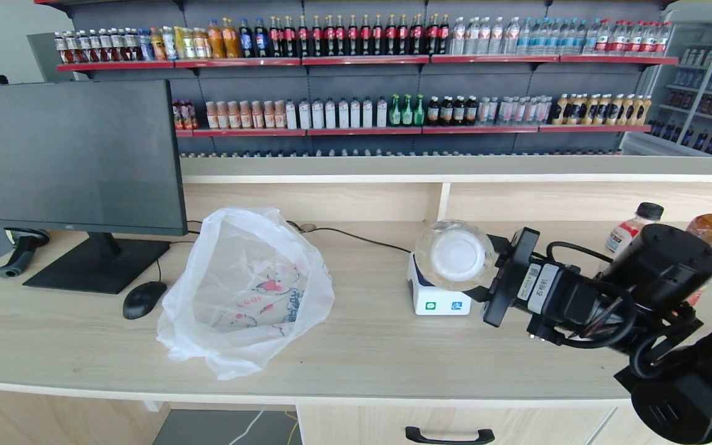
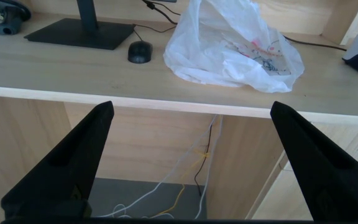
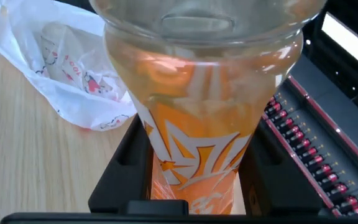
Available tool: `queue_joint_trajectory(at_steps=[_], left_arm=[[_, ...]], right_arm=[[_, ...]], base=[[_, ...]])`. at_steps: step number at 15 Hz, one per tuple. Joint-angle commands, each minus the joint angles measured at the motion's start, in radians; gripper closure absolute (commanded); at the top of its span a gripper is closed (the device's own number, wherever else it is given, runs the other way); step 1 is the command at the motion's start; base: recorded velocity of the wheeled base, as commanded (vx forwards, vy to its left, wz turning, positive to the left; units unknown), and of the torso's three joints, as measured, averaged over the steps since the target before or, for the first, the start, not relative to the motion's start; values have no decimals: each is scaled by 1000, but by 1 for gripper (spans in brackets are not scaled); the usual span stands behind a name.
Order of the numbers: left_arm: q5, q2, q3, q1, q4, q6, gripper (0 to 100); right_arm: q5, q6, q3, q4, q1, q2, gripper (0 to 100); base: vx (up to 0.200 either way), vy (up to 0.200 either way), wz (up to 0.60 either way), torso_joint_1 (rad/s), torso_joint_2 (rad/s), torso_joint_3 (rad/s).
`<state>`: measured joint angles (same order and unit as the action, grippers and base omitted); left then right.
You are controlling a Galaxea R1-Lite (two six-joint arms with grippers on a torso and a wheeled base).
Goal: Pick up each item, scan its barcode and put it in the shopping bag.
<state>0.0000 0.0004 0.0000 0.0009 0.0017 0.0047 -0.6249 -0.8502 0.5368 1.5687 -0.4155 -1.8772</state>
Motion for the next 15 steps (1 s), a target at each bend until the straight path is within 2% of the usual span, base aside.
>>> queue_joint_trajectory(at_steps=[1, 6, 9, 13, 14, 15], left_arm=[[0, 0, 0, -1, 0, 0, 0], [0, 0, 0, 1, 0, 0, 0], [0, 0, 0, -1, 0, 0, 0], [0, 0, 0, -1, 0, 0, 0], [0, 0, 0, -1, 0, 5, 0], [0, 0, 0, -1, 0, 6, 0]], right_arm=[[28, 56, -15, 2, -3, 50, 100], [86, 200, -52, 2, -20, 87, 100], [260, 408, -55, 2, -48, 170, 100], [418, 612, -98, 2, -34, 225, 100], [536, 681, -118, 2, -35, 227, 100], [594, 711, -118, 2, -35, 222, 100]], base=[[0, 0, 0, 0, 0, 0], [0, 0, 0, 0, 0, 0], [0, 0, 0, 0, 0, 0], [0, 0, 0, 0, 0, 0], [0, 0, 0, 0, 0, 0], [0, 0, 0, 0, 0, 0]])
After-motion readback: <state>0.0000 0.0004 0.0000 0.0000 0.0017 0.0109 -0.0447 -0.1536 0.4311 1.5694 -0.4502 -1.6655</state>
